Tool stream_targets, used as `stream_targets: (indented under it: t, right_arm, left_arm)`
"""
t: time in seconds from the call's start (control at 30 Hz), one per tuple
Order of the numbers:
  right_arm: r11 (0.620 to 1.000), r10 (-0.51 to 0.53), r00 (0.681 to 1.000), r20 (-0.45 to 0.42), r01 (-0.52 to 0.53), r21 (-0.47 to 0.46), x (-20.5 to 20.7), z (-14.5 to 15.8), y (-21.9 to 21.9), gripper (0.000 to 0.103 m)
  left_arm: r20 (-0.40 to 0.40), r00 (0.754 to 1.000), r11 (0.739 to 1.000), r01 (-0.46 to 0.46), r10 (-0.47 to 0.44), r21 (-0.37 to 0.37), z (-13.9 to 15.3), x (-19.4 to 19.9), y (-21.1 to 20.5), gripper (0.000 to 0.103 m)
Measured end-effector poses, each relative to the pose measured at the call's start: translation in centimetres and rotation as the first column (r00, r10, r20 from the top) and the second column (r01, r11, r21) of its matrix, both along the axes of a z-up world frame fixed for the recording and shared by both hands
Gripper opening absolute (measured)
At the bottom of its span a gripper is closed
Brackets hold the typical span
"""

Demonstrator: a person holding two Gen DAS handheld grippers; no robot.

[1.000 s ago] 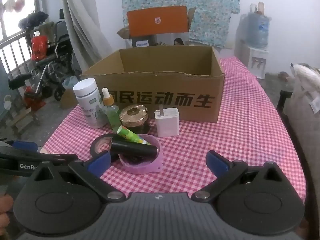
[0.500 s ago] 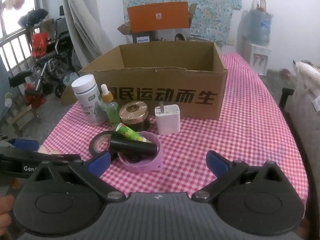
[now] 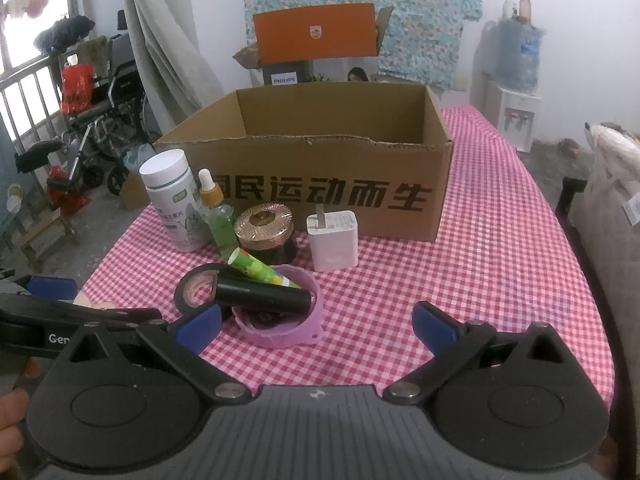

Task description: Organize rigid objects

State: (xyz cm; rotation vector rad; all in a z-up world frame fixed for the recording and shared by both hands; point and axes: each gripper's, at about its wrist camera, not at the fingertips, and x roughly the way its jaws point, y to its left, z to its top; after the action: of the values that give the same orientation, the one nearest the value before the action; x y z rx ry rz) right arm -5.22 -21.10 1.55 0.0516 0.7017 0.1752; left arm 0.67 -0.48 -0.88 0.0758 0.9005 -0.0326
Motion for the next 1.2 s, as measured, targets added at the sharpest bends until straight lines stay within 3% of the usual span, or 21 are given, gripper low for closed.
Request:
stream_targets:
  t: [1.2]
  right_arm:
    - [1.0,0.002,1.0,-0.004,-0.002,0.007,0.03,0.1,-0.05,0.103]
  left_arm:
    - [-0.003,1.0,1.0,-0.004,0.004,0.004,0.08,0.1,0.03,0.103]
